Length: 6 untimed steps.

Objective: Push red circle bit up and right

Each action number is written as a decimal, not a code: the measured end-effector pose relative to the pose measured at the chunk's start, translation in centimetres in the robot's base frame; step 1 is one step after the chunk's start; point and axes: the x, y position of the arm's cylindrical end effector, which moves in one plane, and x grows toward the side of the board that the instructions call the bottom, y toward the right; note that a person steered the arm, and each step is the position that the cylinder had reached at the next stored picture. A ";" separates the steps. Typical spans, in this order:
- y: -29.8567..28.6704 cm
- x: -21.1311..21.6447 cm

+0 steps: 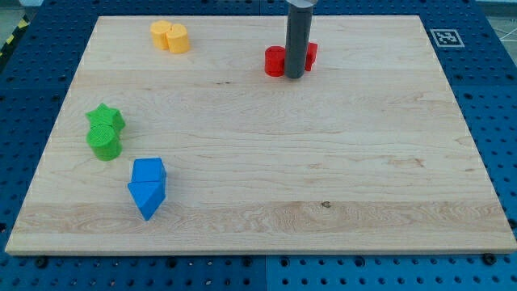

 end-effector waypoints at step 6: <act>-2.3 -0.5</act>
